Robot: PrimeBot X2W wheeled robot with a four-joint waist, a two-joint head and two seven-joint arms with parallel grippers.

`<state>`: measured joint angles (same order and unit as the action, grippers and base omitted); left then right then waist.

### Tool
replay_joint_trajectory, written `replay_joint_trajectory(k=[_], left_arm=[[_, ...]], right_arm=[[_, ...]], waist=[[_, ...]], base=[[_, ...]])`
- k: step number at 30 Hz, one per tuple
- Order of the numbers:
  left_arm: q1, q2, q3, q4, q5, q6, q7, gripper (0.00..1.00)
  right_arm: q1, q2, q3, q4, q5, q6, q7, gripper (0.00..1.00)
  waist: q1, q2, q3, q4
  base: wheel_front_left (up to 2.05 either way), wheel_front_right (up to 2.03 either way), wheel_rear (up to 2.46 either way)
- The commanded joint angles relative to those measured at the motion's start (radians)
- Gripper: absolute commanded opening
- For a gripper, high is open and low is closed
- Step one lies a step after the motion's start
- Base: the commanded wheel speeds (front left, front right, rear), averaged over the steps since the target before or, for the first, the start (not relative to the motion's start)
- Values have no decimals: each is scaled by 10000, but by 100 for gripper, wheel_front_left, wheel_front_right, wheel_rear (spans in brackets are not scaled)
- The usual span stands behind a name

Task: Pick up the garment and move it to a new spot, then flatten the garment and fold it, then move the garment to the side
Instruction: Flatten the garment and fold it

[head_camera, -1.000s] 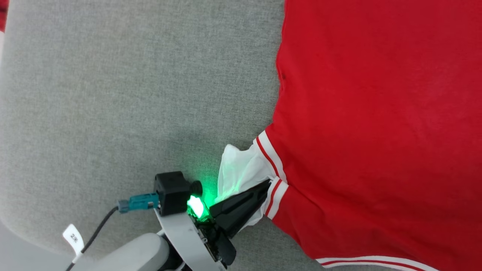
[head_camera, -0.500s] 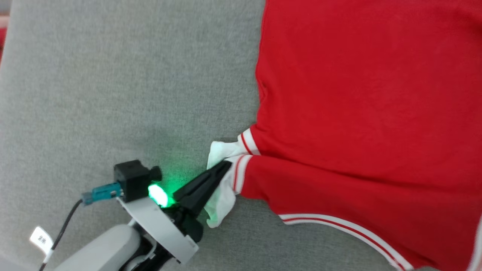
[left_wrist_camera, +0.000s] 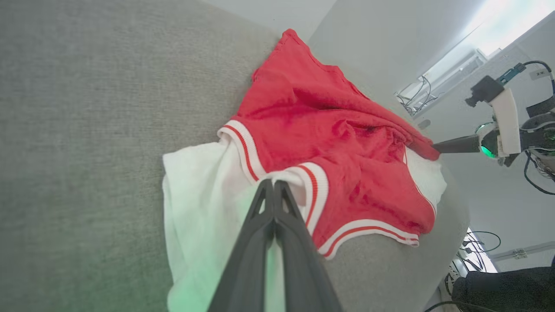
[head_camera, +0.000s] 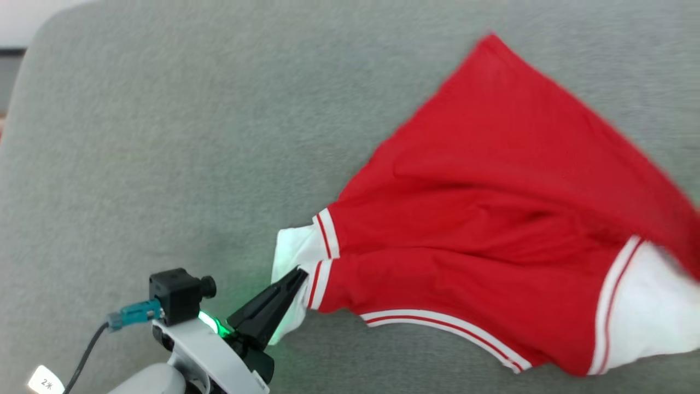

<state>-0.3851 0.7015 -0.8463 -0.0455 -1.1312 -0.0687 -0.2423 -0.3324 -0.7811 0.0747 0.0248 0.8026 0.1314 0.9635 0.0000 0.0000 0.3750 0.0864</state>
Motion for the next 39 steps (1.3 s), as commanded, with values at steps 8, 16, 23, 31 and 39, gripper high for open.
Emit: replay_joint_trajectory(k=[8,16,23,31,39], left_arm=[[183,77,-70,-64,-16,113,81,0],[75,26,-139,129,38,65,152,0],[135,-18,-162,219,-13,41,133,0],[123,-164,-117,150,82,21,28,0],[-266,-312,-179,33,384,-38,79,0]], right_arm=[[3740,1263,-1012,-2473,-427,-16,987,0],[4659,2285,-746,-3048,-902,-16,1078,0],[4116,2493,-1091,-3271,-1248,-16,139,100],[2872,1847,-2582,-4588,-758,-16,588,100],[-304,1582,-1384,-3416,-1573,-16,280,100]], waist=[[0,0,-596,-997],[0,0,-537,-1173],[0,0,-603,-1207],[0,0,-536,-971],[0,0,121,-404]], base=[[0,0,0],[0,0,0],[0,0,0],[0,0,0],[0,0,0]])
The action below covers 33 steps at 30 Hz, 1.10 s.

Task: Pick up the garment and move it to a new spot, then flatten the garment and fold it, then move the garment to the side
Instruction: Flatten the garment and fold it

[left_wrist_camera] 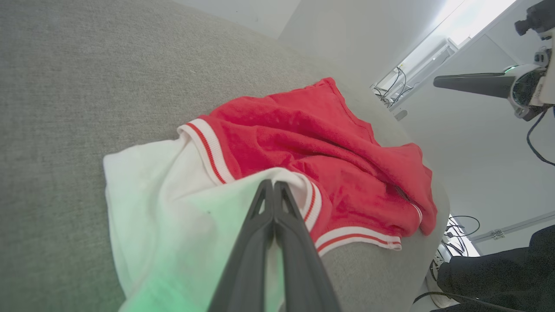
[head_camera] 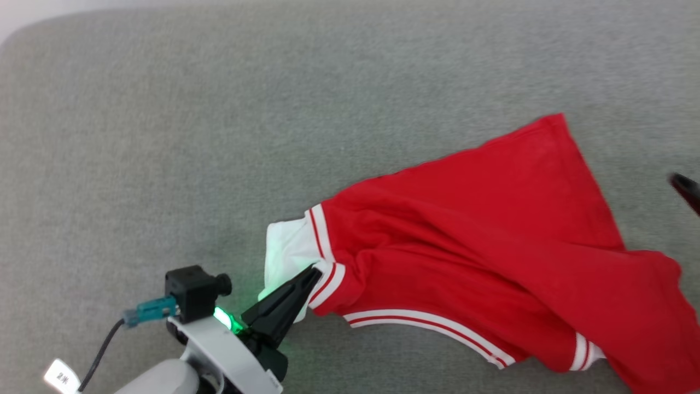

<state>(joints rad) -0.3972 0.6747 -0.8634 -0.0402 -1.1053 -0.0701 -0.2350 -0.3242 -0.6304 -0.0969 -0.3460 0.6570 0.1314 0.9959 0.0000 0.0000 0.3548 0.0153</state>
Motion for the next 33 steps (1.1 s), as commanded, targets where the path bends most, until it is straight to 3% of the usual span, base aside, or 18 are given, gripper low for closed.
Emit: replay_joint_trajectory(k=[1,10,19,20,22,25,33], left_arm=[[-200,-82,-38,-27,138,-47,43,0],[-724,-419,-169,69,336,-210,127,0],[-957,-759,-287,318,414,-402,37,0],[-970,-785,-285,363,403,-408,17,0],[-983,-817,-246,439,375,-443,-19,0],[-965,-775,-29,526,354,-452,-127,0],[-1603,-505,1202,790,427,-529,-279,0]], right_arm=[[-819,109,649,658,-173,-16,-93,100],[-3462,307,2785,3698,-564,-16,-178,100],[-4308,30,4468,5747,-624,-16,-656,100],[-4312,32,4667,5870,-519,-16,-655,50],[-4342,103,4933,6041,-283,-14,-763,0],[-4635,268,4946,6182,-68,-13,-1394,0],[-5689,991,3761,7385,-306,-16,-4169,0]], waist=[[0,0,420,403],[0,0,1180,1194],[0,0,1498,1565],[0,0,1482,1561],[0,0,1413,1512],[0,0,1260,1350],[0,0,577,1010]], base=[[0,0,0],[0,0,0],[0,0,0],[0,0,0],[0,0,0],[0,0,0],[0,0,0]])
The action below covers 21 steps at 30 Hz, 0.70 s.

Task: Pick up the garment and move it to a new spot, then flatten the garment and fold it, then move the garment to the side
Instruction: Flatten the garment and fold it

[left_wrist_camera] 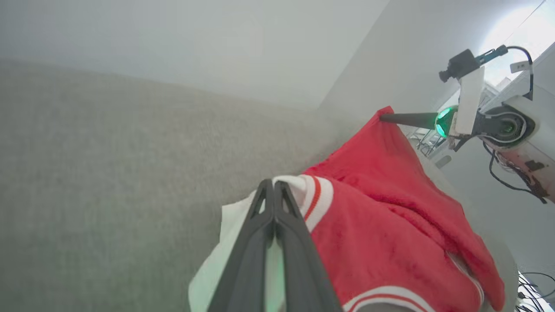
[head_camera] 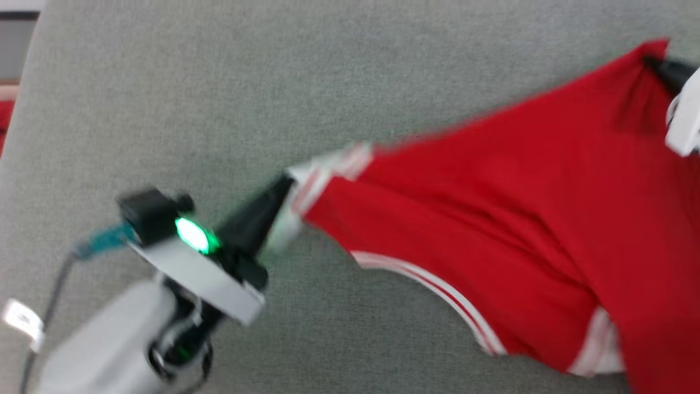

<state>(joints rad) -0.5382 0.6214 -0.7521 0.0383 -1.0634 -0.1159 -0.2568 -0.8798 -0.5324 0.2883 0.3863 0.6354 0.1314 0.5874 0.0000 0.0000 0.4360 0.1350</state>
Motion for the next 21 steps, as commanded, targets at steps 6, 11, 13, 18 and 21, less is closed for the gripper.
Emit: replay_joint_trajectory(k=[6,11,13,18,21], left_arm=[[-2351,219,773,735,-96,-154,97,0],[-5087,44,1156,2046,-340,-146,473,0],[-6276,-84,1293,2844,-439,-129,529,0],[-9007,-466,1580,4918,-589,-130,417,0],[-10544,-643,1704,5982,-425,-128,215,0]], right_arm=[[-1602,632,-1595,1272,-733,-16,-1687,0],[-3469,1265,-3017,2319,-1539,-16,-2927,0],[-4288,1488,-3422,2702,-1919,-18,-3407,0],[-6138,1916,-4255,3572,-2749,-28,-4549,0],[-7109,2003,-4611,4047,-3182,-31,-5214,0]], waist=[[0,0,-147,-462],[0,0,359,-690],[0,0,578,-795],[0,0,986,-1041],[0,0,1106,-1166]], base=[[0,0,0],[0,0,0],[0,0,0],[0,0,0],[0,0,0]])
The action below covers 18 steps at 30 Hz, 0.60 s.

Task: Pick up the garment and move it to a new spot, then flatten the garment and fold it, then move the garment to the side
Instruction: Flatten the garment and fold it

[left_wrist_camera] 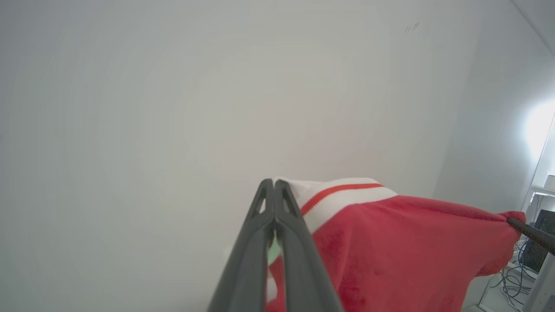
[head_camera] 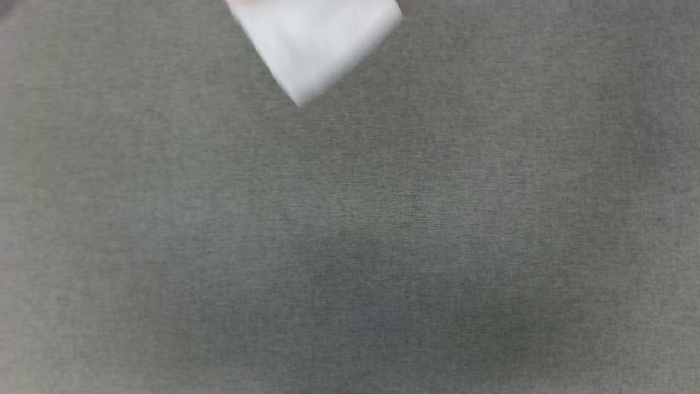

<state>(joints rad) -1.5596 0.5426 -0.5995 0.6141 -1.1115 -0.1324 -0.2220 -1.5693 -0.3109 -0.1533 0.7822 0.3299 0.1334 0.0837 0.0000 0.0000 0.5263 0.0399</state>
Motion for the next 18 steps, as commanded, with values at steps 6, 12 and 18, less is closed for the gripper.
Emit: replay_joint_trajectory(k=[6,12,18], left_arm=[[-1772,-449,521,815,-391,35,-396,0],[-79,-319,-14,4,-1471,31,-421,0],[2867,-53,4,-1758,-2193,29,-430,0]], right_arm=[[-1213,-1,-398,960,-580,-57,-1112,0],[-110,-99,698,1479,-65,-44,-1170,0],[2049,-671,2115,671,1288,-38,-1136,0]], waist=[[0,0,86,-281],[0,0,-83,-235],[0,0,-205,-178]], base=[[0,0,0],[0,0,0],[0,0,0]])
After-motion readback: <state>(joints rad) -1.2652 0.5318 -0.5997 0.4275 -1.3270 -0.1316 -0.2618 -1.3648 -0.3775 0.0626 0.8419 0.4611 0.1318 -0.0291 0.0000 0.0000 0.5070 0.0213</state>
